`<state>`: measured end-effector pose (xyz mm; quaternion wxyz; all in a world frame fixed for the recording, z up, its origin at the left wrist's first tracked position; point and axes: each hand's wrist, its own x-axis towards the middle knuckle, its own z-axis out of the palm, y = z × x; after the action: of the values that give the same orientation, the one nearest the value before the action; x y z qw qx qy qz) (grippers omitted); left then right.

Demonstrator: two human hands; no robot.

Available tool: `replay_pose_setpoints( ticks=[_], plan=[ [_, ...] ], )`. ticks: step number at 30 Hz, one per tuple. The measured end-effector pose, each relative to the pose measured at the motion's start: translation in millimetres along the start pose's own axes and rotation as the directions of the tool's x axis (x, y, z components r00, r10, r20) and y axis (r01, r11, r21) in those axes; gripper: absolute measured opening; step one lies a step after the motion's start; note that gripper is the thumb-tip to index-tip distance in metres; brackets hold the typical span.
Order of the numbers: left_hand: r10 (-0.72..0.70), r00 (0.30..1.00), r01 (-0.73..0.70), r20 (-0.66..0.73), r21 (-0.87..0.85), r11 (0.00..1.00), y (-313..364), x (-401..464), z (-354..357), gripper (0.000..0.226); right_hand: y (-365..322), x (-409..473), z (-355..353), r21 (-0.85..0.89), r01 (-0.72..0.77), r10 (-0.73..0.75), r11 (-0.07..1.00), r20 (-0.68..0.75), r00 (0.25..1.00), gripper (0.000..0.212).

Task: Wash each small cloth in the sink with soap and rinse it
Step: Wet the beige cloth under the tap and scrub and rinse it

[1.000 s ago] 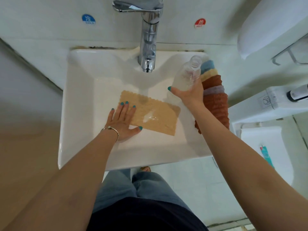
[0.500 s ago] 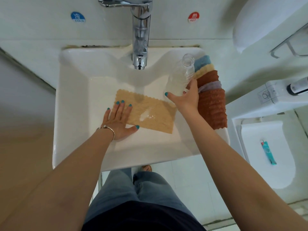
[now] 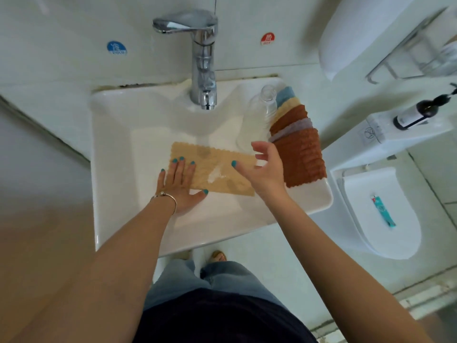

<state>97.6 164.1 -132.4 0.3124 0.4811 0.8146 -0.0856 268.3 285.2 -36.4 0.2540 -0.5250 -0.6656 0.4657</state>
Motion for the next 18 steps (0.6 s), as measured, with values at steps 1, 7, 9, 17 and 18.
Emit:
replay_pose_setpoints(
  ticks=[1,7,9,17,18],
  plan=[
    [0.008,1.000,-0.008,-0.004,0.001,1.000,0,-1,0,0.087,-11,-4,1,0.021,0.023,-0.024,1.000,0.013,1.000,0.058],
    [0.101,0.994,-0.101,0.037,-0.011,0.995,-12,-5,-11,0.088,-99,8,-3,0.083,0.271,-0.273,0.959,0.014,0.962,0.049],
    [0.127,0.991,-0.127,0.043,-0.005,0.992,-17,-6,-14,0.089,-128,21,-3,0.073,0.372,-0.373,0.925,0.008,0.928,0.046],
    [0.136,0.991,-0.134,0.014,-0.083,0.987,-16,-5,-16,0.090,-219,79,36,-0.394,0.748,-0.535,0.534,0.527,0.660,0.062],
    [0.140,0.990,-0.139,0.009,-0.086,0.986,-18,-5,-16,0.090,-226,84,42,-0.382,0.748,-0.516,0.542,0.552,0.656,0.053]
  ],
)
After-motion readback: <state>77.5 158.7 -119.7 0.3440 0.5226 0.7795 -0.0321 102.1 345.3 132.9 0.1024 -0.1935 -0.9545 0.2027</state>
